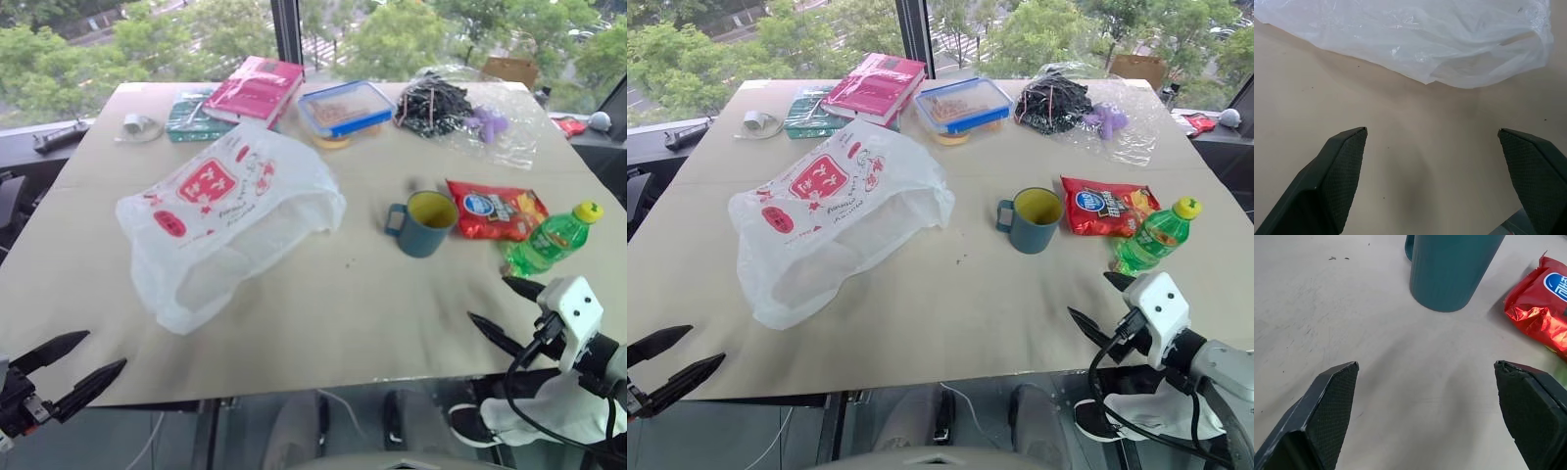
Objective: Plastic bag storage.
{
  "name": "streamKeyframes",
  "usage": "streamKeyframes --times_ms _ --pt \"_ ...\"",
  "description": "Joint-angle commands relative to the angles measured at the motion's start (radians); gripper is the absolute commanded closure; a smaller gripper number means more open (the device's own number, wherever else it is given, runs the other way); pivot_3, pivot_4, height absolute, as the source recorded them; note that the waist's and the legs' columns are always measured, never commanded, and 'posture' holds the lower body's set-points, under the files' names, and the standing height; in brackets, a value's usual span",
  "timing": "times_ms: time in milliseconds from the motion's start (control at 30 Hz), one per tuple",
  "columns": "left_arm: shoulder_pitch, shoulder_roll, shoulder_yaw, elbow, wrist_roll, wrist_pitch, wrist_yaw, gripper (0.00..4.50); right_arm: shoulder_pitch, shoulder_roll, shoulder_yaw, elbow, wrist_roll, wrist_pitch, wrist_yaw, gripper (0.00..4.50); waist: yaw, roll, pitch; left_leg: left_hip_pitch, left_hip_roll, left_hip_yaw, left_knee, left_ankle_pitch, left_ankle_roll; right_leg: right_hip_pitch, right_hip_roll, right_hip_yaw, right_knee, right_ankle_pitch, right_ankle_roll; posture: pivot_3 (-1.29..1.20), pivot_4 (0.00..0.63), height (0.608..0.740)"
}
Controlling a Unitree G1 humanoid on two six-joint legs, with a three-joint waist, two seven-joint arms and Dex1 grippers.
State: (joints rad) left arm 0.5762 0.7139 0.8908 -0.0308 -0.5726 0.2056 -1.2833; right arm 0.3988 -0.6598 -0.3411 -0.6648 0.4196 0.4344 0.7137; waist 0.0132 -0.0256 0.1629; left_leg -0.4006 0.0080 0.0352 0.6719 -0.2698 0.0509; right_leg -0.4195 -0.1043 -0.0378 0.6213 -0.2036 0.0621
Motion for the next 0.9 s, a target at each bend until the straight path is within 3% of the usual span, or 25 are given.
streamKeyframes --times_ms 33,300,467,533,600,700,800,900 --pt "0.001 -0.001 -0.014 -0.06 -0.047 0.017 0.005 0.02 -0.012 -0.013 -0.029 -0.035 0.022 -0.002 0.006 0.0 0.0 0.0 0.0 0.0 0.0 0.0 0.0 0.0 0.0 0.0 0.0 0.0 0.0 0.0 0.0 0.0 0.15 0.74" --pt "-0.005 0.006 0.006 -0.32 -0.298 0.242 0.087 0.02 -0.033 -0.009 0.021 -0.1 0.07 -0.04 0.057 0.0 -0.001 0.0 0.001 0.0 0.001 0.0 0.0 0.0 0.0 0.0 -0.001 0.0 0.0 0.0 0.0 0.0 0.15 0.74" --pt "-0.181 0.089 -0.041 -0.48 -0.417 0.37 0.331 0.02 -0.086 -0.016 0.076 -0.168 0.088 -0.065 0.075 0.0 0.003 0.002 0.002 0.001 0.002 0.0 0.001 0.003 0.004 0.001 0.003 0.0 0.002 0.0 0.0 0.0 0.15 0.74" --pt "-0.273 0.119 -0.098 -0.526 -0.391 0.391 0.439 0.02 -0.095 -0.024 0.07 -0.188 0.111 -0.067 0.09 0.0 0.006 0.003 0.002 0.002 0.001 -0.002 0.003 0.003 0.004 0.004 0.003 -0.001 0.002 0.0 0.0 0.0 0.15 0.74" --pt "-0.342 0.164 -0.171 -0.562 -0.273 0.399 0.551 0.02 -0.104 -0.033 0.06 -0.201 0.133 -0.063 0.095 0.0 0.004 0.003 0.003 0.002 0.0 -0.001 0.003 0.003 0.004 0.004 0.003 -0.001 0.002 0.0 0.0 0.0 0.15 0.74" --pt "-0.422 0.307 -0.332 -0.544 -0.111 0.44 0.596 0.02 -0.101 -0.048 0.042 -0.215 0.154 -0.063 0.1 0.0 0.002 0.002 0.004 0.002 -0.001 -0.001 0.003 0.003 0.004 0.005 0.005 0.0 0.002 0.003 -0.004 0.0 0.15 0.74" --pt "-0.549 0.329 -0.504 -0.491 0.035 0.428 0.7 0.02 -0.07 -0.048 0.027 -0.214 0.142 -0.085 0.103 0.0 0.002 0.006 0.006 0.002 -0.001 0.0 0.003 0.003 0.004 0.005 0.007 0.001 0.002 0.002 -0.004 0.0 0.15 0.74" --pt "-0.66 0.353 -0.721 -0.451 0.271 0.377 0.773 0.02 -0.034 -0.039 0.02 -0.222 0.118 -0.109 0.098 0.0 -0.005 0.004 0.008 0.002 0.0 0.0 0.002 0.003 0.004 0.005 0.008 0.001 0.002 0.003 -0.004 0.0 0.15 0.74"
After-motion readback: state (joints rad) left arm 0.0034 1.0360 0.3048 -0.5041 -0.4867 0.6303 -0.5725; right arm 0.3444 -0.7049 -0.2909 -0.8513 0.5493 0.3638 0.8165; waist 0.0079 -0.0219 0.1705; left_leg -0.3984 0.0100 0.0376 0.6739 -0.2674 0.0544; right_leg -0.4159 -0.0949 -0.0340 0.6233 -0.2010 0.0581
